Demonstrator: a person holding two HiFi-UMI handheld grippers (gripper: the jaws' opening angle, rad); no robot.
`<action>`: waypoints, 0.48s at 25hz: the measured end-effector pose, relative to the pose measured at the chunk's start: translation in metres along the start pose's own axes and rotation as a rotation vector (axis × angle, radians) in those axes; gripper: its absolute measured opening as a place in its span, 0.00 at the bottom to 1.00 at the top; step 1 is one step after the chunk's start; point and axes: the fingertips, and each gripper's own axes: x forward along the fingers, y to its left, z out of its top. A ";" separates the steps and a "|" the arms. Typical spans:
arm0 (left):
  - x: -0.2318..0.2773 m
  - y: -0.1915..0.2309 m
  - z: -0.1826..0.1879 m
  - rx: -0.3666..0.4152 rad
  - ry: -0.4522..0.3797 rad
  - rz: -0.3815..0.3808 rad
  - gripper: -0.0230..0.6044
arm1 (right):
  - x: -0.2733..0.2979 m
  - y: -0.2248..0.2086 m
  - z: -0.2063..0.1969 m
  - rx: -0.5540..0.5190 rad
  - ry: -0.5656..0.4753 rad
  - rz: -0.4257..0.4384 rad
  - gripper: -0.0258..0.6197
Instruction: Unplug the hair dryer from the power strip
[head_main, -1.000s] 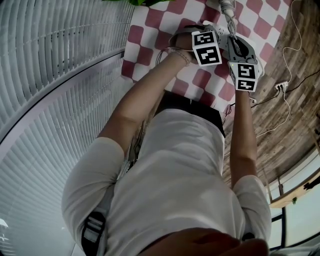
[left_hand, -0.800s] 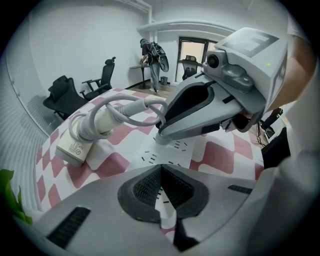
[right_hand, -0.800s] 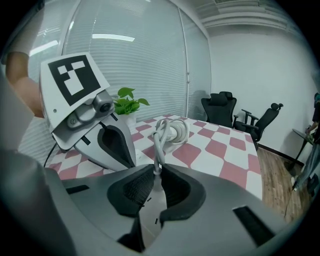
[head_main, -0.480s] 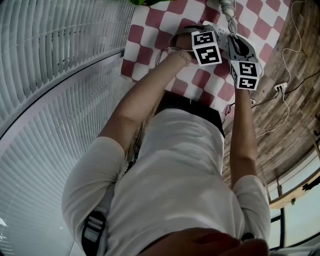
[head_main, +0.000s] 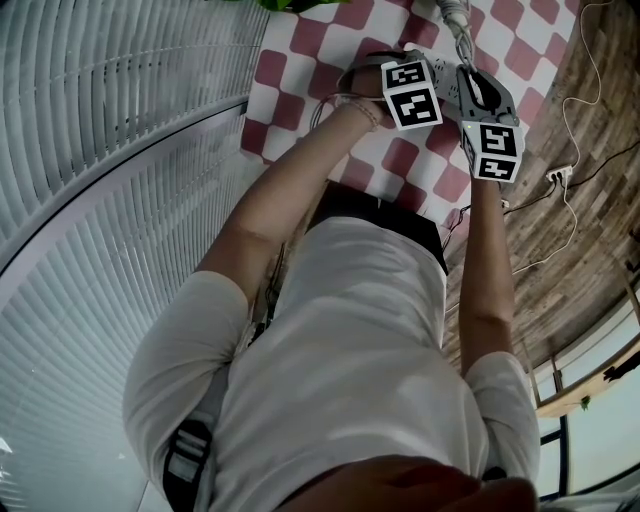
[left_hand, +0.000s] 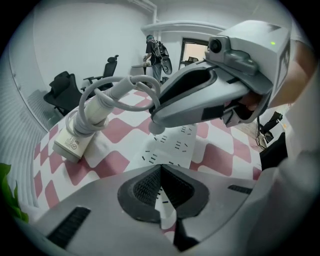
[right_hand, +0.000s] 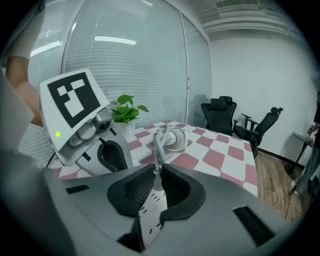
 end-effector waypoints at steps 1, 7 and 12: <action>-0.001 0.001 0.000 -0.002 0.001 0.000 0.09 | 0.002 -0.002 0.003 -0.005 0.001 0.003 0.14; 0.015 -0.002 -0.007 -0.004 0.004 -0.007 0.09 | 0.009 0.000 -0.027 0.001 0.062 0.019 0.15; 0.015 -0.004 -0.007 0.015 0.019 -0.002 0.09 | 0.009 0.001 -0.028 0.000 0.065 0.016 0.15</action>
